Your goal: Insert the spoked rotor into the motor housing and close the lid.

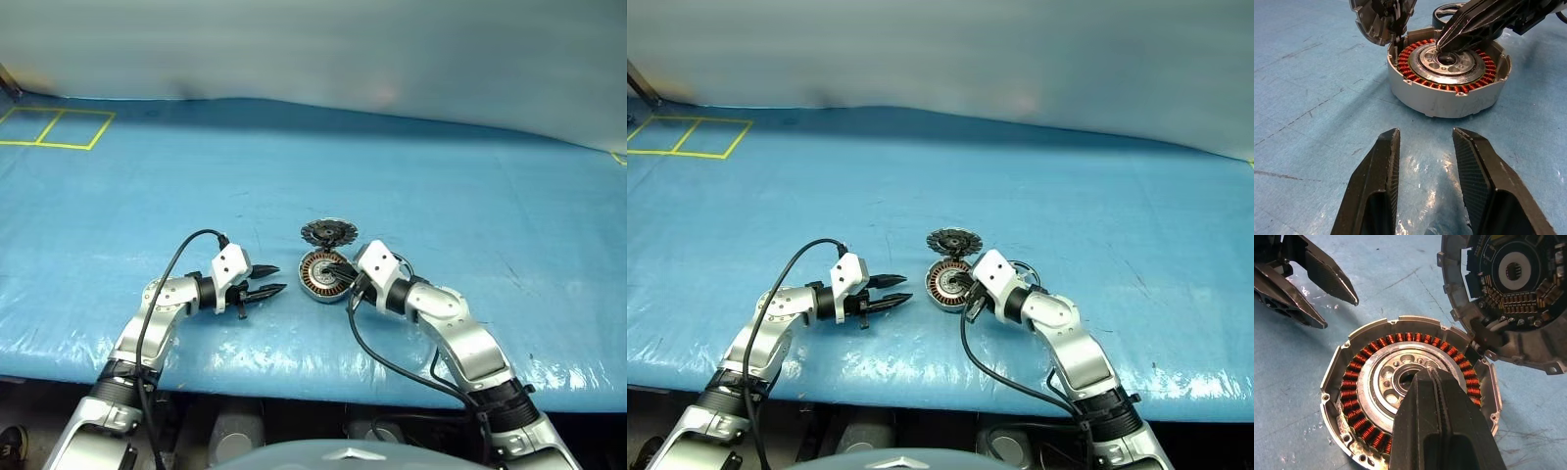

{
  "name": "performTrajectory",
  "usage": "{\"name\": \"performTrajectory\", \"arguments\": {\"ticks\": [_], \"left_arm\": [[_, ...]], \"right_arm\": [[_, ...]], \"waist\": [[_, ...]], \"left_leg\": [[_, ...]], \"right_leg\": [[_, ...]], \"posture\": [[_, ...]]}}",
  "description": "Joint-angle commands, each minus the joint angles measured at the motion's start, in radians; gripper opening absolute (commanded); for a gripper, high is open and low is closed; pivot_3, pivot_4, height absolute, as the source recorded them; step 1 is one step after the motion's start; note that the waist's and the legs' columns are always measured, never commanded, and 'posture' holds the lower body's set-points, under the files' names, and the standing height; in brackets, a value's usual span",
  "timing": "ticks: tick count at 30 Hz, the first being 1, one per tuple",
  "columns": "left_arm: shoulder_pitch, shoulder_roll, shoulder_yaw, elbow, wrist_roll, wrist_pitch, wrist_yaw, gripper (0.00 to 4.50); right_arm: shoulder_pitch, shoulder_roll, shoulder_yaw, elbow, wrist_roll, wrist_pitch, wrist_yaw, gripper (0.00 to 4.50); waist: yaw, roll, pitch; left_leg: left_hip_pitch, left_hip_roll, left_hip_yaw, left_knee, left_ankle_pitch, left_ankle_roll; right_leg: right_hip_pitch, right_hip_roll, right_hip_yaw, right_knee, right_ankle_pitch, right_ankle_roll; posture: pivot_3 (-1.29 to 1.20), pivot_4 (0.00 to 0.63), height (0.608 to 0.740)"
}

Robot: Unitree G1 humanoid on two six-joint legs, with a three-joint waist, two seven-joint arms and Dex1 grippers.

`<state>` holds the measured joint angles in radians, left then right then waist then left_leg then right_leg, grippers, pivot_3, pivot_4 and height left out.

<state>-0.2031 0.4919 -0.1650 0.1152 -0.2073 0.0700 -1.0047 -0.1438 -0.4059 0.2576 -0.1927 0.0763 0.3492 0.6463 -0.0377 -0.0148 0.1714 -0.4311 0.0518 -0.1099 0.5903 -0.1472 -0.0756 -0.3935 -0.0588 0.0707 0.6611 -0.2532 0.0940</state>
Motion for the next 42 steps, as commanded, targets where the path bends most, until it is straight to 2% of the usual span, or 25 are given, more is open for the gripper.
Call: {"name": "performTrajectory", "arguments": {"ticks": [1,7,11,16,20,26,29,32,42], "left_arm": [[0.004,0.0,0.008,-0.024,-0.005,-0.018,0.0,1.8],[0.003,-0.002,0.007,-0.022,-0.005,-0.019,-0.001,1.8],[0.004,-0.003,0.008,-0.021,-0.007,-0.018,0.0,1.8],[0.01,-0.004,0.009,-0.026,-0.01,-0.017,0.0,1.8],[0.014,-0.002,0.01,-0.026,-0.011,-0.018,-0.002,1.8],[0.005,-0.008,0.004,-0.011,-0.01,-0.022,-0.007,1.8],[-0.002,-0.013,0.001,-0.005,-0.008,-0.023,-0.009,1.8],[-0.004,-0.013,0.001,-0.003,-0.007,-0.022,-0.014,1.8],[-0.008,-0.01,0.004,0.001,-0.002,-0.021,-0.02,1.8]], "right_arm": [[-0.001,-0.04,0.05,0.019,-0.084,-0.003,-0.008,0.03],[-0.004,-0.052,0.07,0.03,-0.124,-0.013,-0.02,0.03],[0.01,0.008,-0.008,-0.025,0.011,-0.003,0.003,0.03],[0.049,0.029,-0.102,-0.112,0.157,0.023,0.037,0.03],[0.083,0.007,-0.175,-0.155,0.199,0.036,0.02,0.03],[0.139,-0.051,-0.279,-0.134,0.16,0.032,-0.06,0.03],[0.156,-0.06,-0.299,-0.126,0.158,0.024,-0.074,0.58],[0.166,-0.061,-0.314,-0.13,0.181,0.022,-0.07,1.57],[0.197,-0.045,-0.329,-0.078,0.212,0.031,-0.072,1.57]], "waist": [[0.0,0.0,0.0],[0.001,-0.001,-0.002],[0.0,-0.001,-0.002],[0.0,0.0,-0.001],[0.0,0.0,-0.001],[0.003,0.0,-0.001],[0.001,0.0,-0.001],[0.0,0.0,-0.001],[0.0,0.0,-0.001]], "left_leg": [[0.0,0.0,0.0,0.0,0.0,0.0],[0.001,0.0,0.0,0.0,0.0,0.0],[0.0,0.0,0.0,0.0,0.0,0.0],[-0.001,0.0,0.0,0.0,0.0,0.0],[-0.001,0.0,0.0,0.0,0.0,0.0],[-0.001,0.0,0.0,0.0,0.0,0.0],[-0.001,0.0,0.0,-0.001,0.0,0.0],[-0.001,0.0,0.001,-0.001,0.0,0.0],[-0.001,0.0,0.001,0.0,0.0,0.0]], "right_leg": [[0.0,0.0,0.0,0.0,0.0,0.0],[0.001,0.0,0.0,0.0,0.0,0.0],[0.0,0.0,0.0,0.0,0.0,0.0],[0.0,0.0,0.0,0.0,0.0,0.0],[0.0,0.0,0.0,0.0,0.0,0.0],[-0.001,-0.001,0.0,-0.001,0.0,0.0],[-0.001,-0.001,0.0,-0.001,0.0,0.0],[-0.001,-0.001,0.0,-0.001,0.0,0.0],[-0.001,-0.001,0.0,-0.001,0.0,0.0]], "posture": [[0.0,0.15,0.74],[0.0,0.15,0.74],[0.0,0.15,0.74],[0.0,0.15,0.74],[0.0,0.15,0.74],[0.0,0.15,0.74],[0.0,0.15,0.74],[0.0,0.15,0.74],[0.0,0.15,0.74]]}}
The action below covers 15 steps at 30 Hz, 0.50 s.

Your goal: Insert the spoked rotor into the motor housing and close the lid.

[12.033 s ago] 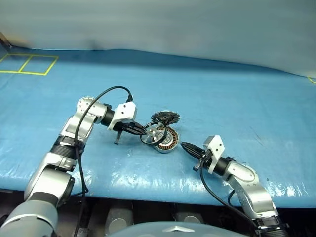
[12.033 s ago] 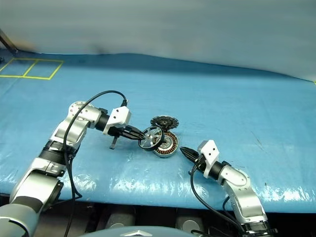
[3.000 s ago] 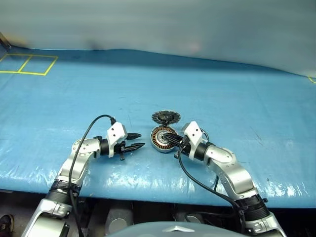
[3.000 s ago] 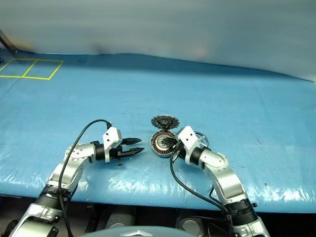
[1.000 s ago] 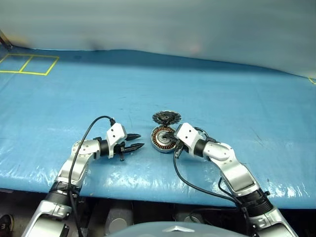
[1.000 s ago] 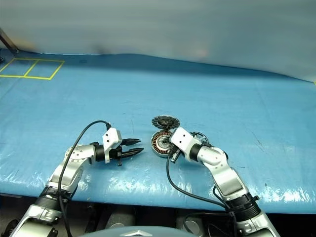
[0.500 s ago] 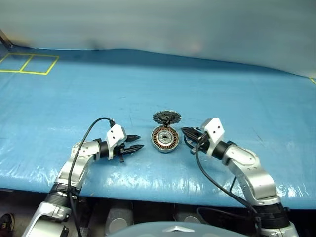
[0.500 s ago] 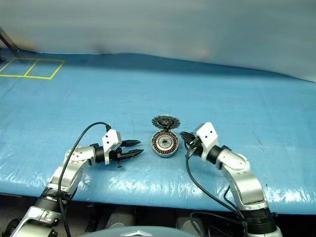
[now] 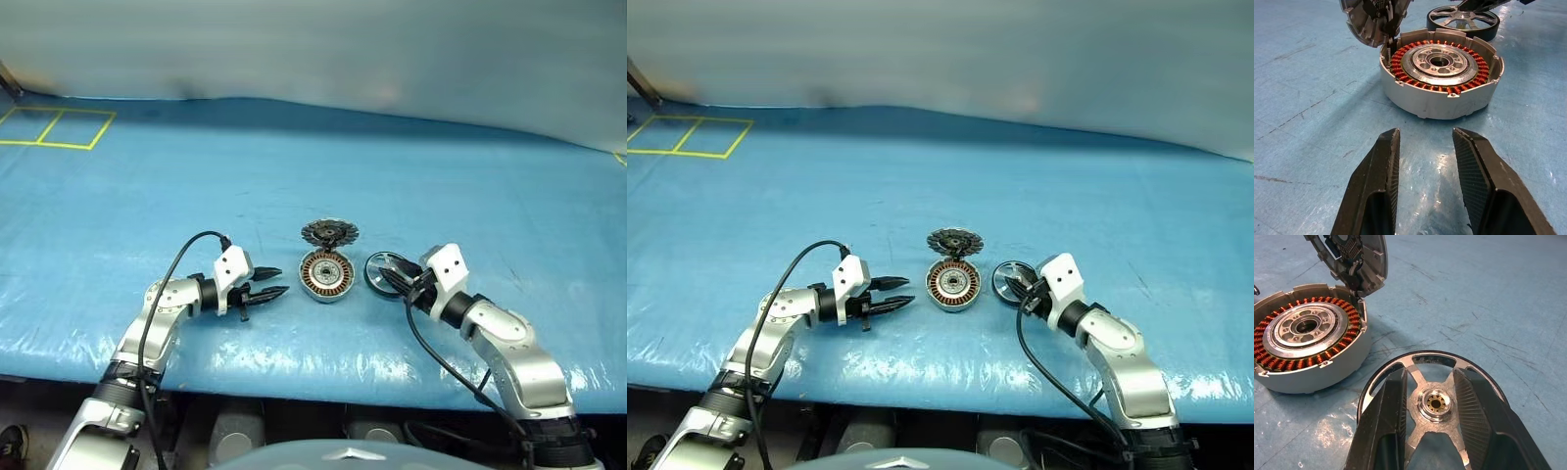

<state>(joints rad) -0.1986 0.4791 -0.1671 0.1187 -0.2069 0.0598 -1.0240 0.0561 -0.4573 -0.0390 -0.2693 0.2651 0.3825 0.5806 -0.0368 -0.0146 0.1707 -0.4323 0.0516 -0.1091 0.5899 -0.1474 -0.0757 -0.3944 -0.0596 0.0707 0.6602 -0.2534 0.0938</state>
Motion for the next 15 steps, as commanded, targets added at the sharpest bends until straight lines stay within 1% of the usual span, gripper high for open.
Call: {"name": "performTrajectory", "arguments": {"ticks": [1,7,15], "left_arm": [[-0.012,0.003,0.007,-0.002,-0.002,-0.011,-0.001,1.8],[-0.012,0.005,0.006,-0.002,0.001,-0.01,-0.004,1.8],[-0.012,0.004,0.005,0.0,0.007,-0.014,-0.003,1.8]], "right_arm": [[-0.001,0.006,-0.035,0.001,0.025,0.001,-0.008,1.57],[0.001,0.014,-0.054,0.01,0.054,0.017,-0.021,1.57],[0.009,0.013,-0.046,0.015,0.059,0.058,-0.021,1.57]], "waist": [[0.0,0.0,0.0],[0.0,0.0,0.0],[0.0,0.0,0.0]], "left_leg": [[0.0,0.0,0.0,0.0,0.0,0.0],[0.0,0.0,0.0,0.0,0.0,0.0],[0.0,0.0,0.0,0.0,0.0,0.0]], "right_leg": [[0.0,0.0,0.0,0.0,0.0,0.0],[0.0,0.0,0.0,0.0,0.0,0.0],[0.0,0.0,0.0,0.0,0.0,0.0]], "posture": [[0.0,0.15,0.74],[0.0,0.15,0.74],[0.0,0.15,0.74]]}}
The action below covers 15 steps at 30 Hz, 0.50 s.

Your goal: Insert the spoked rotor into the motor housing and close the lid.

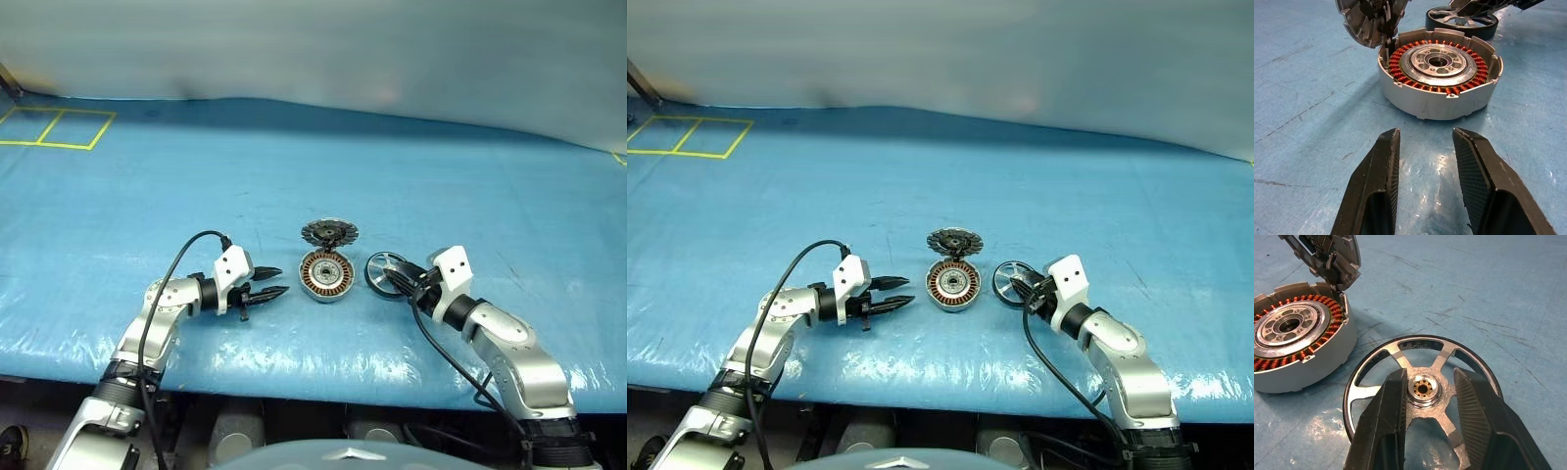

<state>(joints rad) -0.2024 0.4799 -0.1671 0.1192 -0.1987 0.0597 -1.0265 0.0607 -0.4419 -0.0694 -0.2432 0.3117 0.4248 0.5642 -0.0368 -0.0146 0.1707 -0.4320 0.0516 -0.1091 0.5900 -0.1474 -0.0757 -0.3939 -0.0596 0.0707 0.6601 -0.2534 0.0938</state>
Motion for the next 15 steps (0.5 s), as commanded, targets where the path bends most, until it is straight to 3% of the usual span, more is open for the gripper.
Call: {"name": "performTrajectory", "arguments": {"ticks": [1,4,15], "left_arm": [[-0.009,0.004,0.005,0.0,0.0,-0.014,0.0,1.8],[-0.009,0.003,0.005,0.001,0.0,-0.015,0.0,1.8],[-0.005,-0.003,0.007,-0.002,-0.019,-0.021,-0.018,1.8]], "right_arm": [[0.004,-0.003,-0.015,-0.012,0.013,0.017,-0.005,1.2],[0.001,-0.004,-0.013,-0.017,0.018,0.018,-0.005,0.4],[-0.002,0.005,-0.029,-0.109,0.148,0.002,0.087,0.36]], "waist": [[0.0,0.0,0.0],[0.0,0.0,0.0],[-0.001,0.0,0.0]], "left_leg": [[0.0,0.0,0.0,0.0,0.0,0.0],[0.0,0.0,0.0,0.0,0.0,0.0],[0.0,0.0,0.0,0.0,0.0,0.0]], "right_leg": [[0.0,0.0,0.0,0.0,0.0,0.0],[0.0,0.0,0.0,0.0,0.0,0.0],[-0.001,0.0,0.0,0.0,0.0,0.0]], "posture": [[0.0,0.15,0.74],[0.0,0.15,0.74],[0.0,0.15,0.74]]}}
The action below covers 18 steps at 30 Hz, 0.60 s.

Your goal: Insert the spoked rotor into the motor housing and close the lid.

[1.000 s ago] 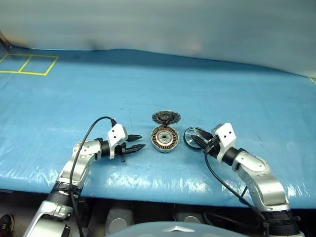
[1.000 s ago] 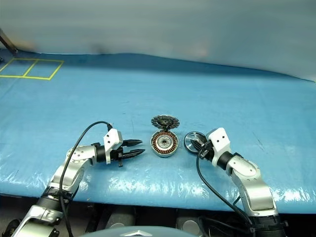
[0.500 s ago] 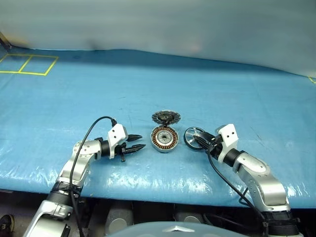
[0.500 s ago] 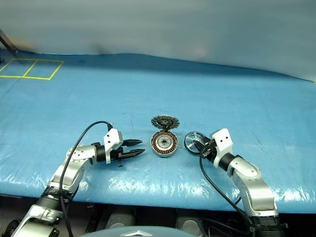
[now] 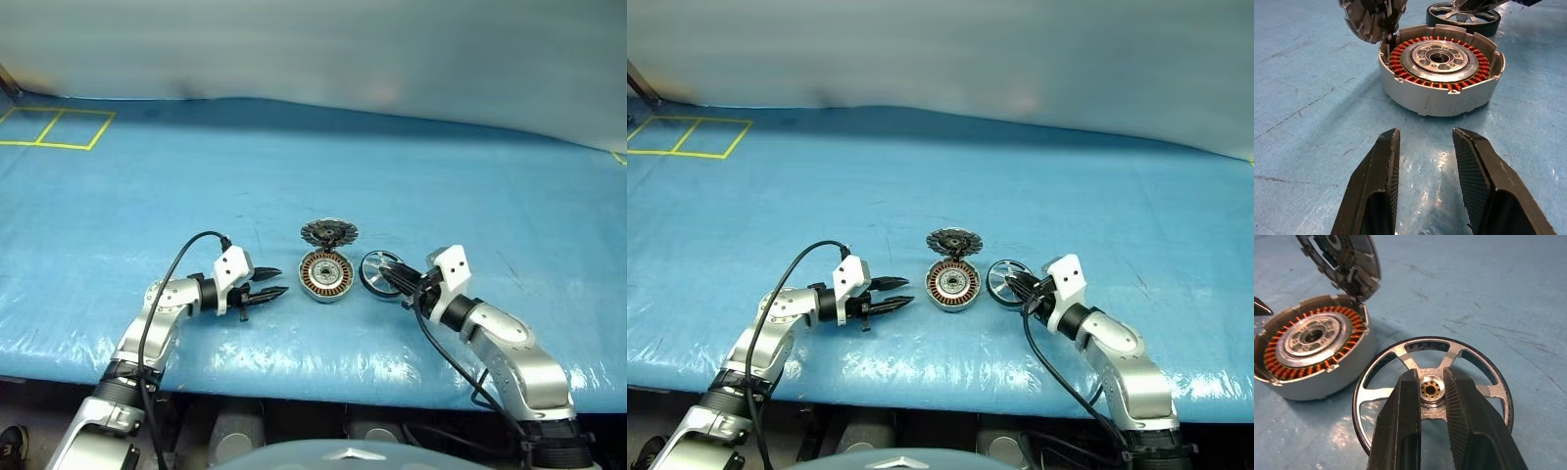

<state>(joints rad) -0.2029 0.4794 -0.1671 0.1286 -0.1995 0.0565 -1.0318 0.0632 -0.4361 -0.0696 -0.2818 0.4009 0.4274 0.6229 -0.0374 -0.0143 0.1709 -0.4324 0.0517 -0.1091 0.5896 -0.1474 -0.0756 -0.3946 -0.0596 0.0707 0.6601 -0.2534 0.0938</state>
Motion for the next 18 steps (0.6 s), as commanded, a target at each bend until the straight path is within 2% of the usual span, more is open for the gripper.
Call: {"name": "performTrajectory", "arguments": {"ticks": [1,6,18], "left_arm": [[-0.004,-0.002,0.007,-0.012,-0.018,-0.019,-0.015,1.8],[-0.005,-0.007,0.009,-0.01,-0.023,-0.028,-0.025,1.8],[0.005,-0.023,0.012,-0.009,-0.051,-0.069,-0.051,1.8]], "right_arm": [[-0.003,-0.003,-0.029,-0.08,0.074,0.002,0.039,0.36],[0.001,-0.012,-0.026,-0.137,0.156,0.027,0.078,0.36],[-0.039,0.006,0.094,-0.13,0.134,0.028,0.095,0.36]], "waist": [[0.0,0.0,0.0],[0.001,0.0,0.0],[0.0,0.0,0.0]], "left_leg": [[0.0,0.0,0.0,0.0,0.0,0.0],[0.0,0.0,0.0,0.0,0.0,0.0],[0.0,0.0,0.0,0.0,0.0,0.0]], "right_leg": [[0.0,0.0,0.0,0.0,0.0,0.0],[0.0,0.0,0.0,0.0,0.0,0.0],[0.0,0.0,0.0,0.0,0.0,0.0]], "posture": [[0.0,0.15,0.74],[0.0,0.15,0.74],[0.0,0.15,0.74]]}}
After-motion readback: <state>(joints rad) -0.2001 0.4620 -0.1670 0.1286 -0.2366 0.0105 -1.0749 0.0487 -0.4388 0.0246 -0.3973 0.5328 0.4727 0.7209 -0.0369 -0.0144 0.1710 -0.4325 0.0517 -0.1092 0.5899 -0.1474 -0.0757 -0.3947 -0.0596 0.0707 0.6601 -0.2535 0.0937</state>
